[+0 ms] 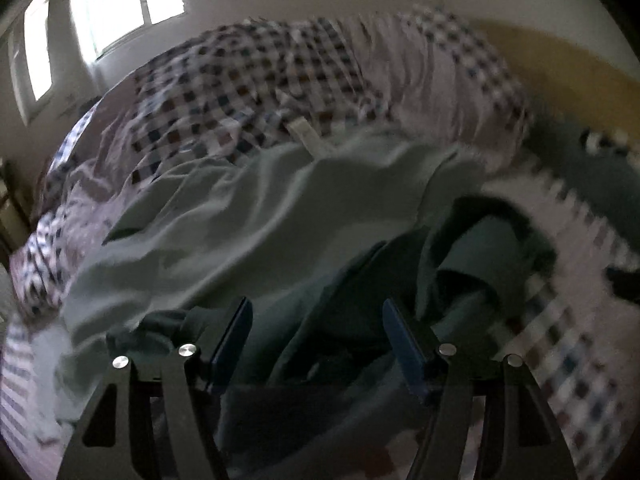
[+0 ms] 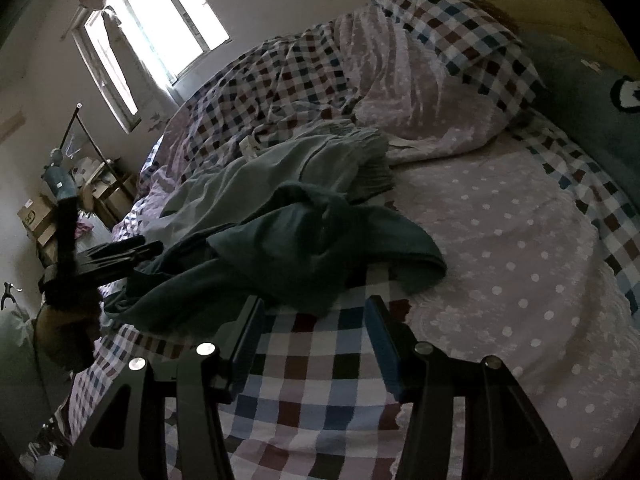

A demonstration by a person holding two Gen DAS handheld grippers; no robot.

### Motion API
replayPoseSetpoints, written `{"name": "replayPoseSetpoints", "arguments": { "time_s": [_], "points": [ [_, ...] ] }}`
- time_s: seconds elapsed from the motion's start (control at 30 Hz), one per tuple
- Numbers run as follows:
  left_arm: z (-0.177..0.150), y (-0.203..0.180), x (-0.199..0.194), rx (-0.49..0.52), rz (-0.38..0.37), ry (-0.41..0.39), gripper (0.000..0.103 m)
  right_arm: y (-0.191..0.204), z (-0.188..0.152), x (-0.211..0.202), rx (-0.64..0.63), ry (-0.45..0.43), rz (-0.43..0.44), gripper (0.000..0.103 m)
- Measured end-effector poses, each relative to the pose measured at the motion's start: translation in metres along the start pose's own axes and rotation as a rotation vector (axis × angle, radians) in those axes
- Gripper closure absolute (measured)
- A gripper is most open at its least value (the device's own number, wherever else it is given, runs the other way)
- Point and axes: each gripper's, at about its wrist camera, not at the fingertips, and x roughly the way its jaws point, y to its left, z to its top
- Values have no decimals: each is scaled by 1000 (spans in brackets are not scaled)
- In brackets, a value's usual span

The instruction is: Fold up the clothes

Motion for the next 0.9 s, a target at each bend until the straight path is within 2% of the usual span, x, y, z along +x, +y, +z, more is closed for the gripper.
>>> {"name": "replayPoseSetpoints", "arguments": {
  "time_s": [0.13,0.3,0.37,0.43,0.53,0.67,0.9],
  "points": [
    [6,0,21,-7,12,26,31,-9,0,-3,17,-7,4,47],
    [11,-15,47,63,45,69,33,-17,-2,-1,38,-3,10,47],
    [13,-15,56,44,43,86,49,-18,-2,0,42,-3,14,47],
    [16,-10,64,-11,29,109,83,-19,-2,0,46,-3,18,47],
    [16,-1,71,-80,-2,133,99,-21,-2,-2,51,-11,20,47],
    [18,13,48,-158,-44,48,101,-23,-2,-4,55,-13,15,47],
    [37,46,-18,-270,-45,-116,101,-18,1,-9,40,-21,8,47]
  ]
}}
